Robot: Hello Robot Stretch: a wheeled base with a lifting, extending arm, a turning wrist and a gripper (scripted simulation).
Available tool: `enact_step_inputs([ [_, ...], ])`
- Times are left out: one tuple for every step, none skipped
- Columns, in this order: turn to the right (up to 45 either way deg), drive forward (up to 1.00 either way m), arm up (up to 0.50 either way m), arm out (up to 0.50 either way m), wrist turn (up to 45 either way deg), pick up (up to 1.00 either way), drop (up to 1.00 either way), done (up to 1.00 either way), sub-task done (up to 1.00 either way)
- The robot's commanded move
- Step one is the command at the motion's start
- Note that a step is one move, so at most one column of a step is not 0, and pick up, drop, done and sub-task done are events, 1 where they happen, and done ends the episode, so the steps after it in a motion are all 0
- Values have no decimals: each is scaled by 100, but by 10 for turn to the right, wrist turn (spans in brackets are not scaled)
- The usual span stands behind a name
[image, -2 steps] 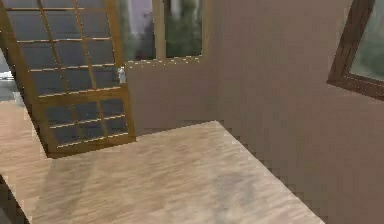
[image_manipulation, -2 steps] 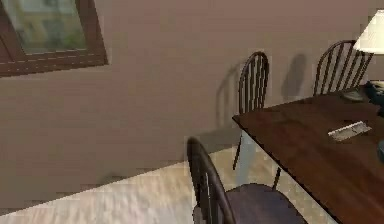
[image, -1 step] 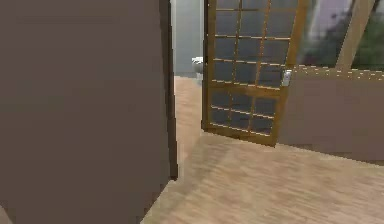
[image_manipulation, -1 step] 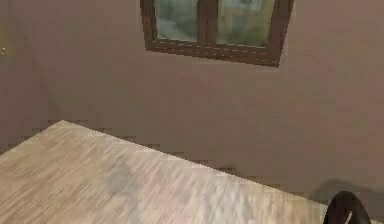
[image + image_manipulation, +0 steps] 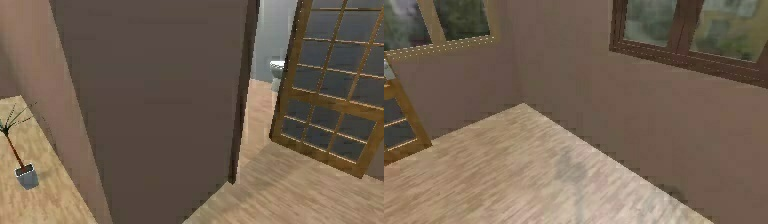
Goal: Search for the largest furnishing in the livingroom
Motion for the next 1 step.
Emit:
enact_step_inputs([
  [0,10,0,0,0,0,0,0,0],
])
